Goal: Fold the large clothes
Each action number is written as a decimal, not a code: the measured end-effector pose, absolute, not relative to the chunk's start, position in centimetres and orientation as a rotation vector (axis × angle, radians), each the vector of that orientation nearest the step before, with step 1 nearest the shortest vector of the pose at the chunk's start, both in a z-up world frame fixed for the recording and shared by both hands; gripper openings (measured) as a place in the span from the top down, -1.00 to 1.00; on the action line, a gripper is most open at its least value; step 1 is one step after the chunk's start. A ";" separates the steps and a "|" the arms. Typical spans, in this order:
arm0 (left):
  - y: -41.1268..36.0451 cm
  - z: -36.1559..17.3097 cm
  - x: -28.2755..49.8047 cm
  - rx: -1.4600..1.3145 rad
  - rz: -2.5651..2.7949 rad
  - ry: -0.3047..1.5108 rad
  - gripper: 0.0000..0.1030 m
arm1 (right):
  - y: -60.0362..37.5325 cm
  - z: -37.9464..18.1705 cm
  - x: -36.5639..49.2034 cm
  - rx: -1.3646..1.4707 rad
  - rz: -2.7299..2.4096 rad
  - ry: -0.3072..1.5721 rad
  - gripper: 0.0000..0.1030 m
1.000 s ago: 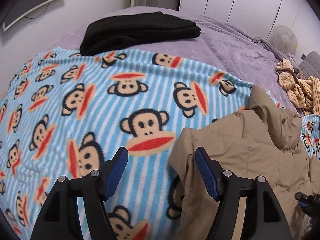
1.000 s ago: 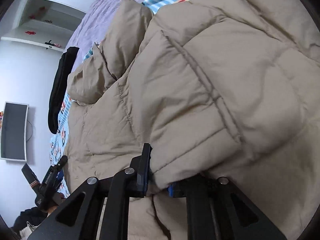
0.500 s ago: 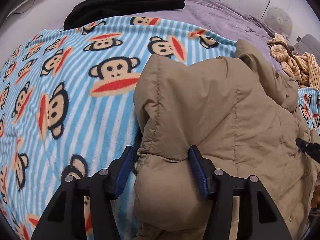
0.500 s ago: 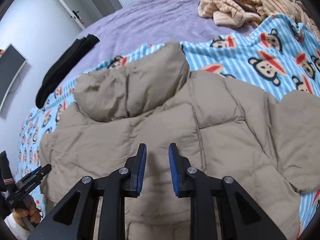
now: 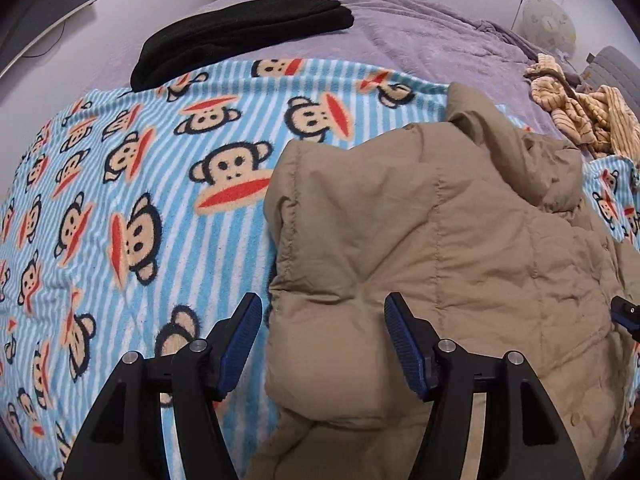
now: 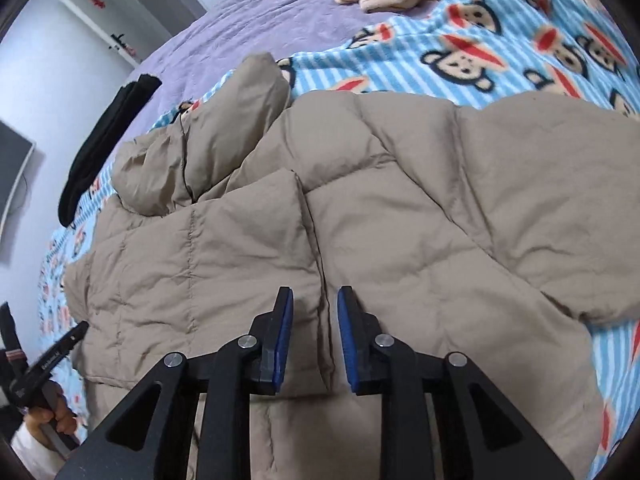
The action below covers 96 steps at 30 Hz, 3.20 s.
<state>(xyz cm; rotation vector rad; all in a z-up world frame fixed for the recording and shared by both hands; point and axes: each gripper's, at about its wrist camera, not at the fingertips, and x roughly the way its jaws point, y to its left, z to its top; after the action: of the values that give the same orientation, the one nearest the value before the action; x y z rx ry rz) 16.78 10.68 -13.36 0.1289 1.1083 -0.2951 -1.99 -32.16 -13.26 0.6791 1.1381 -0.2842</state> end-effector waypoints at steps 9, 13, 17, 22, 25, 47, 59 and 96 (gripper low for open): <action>4.4 -9.4 11.2 0.092 -0.410 1.077 -1.00 | -33.4 -11.9 -9.2 0.913 -0.291 1.120 -0.13; 0.5 -9.4 8.8 0.160 -0.464 1.095 -1.00 | -34.8 -11.3 -11.9 0.959 -0.323 1.086 -0.31; -2.9 -9.3 7.0 0.202 -0.482 1.100 -1.00 | -37.2 -10.9 -14.5 0.993 -0.365 1.046 -0.53; -5.8 -10.5 6.1 0.245 -0.496 1.151 -1.00 | -41.5 -10.6 -19.0 1.036 -0.464 0.982 -0.63; -7.0 -10.9 5.3 0.245 -0.517 1.179 -1.00 | -44.1 -10.8 -21.5 1.099 -0.499 0.930 -0.99; -16.3 -10.5 3.7 0.252 -0.647 1.203 -1.00 | -63.0 -13.6 -27.0 1.522 -0.598 0.474 -0.98; -12.7 -10.6 7.7 0.220 -0.558 1.174 -1.00 | -62.7 -13.0 -21.6 1.691 -0.293 0.272 0.81; 0.5 -12.8 14.6 0.025 -0.376 1.145 -1.00 | -34.2 -11.4 1.0 0.940 -0.029 1.048 -0.26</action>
<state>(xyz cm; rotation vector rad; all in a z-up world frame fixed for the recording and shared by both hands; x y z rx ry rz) 14.62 0.46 -12.79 0.0246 1.1446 -0.3761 0.98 -34.19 -11.36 0.9398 1.0475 -0.0291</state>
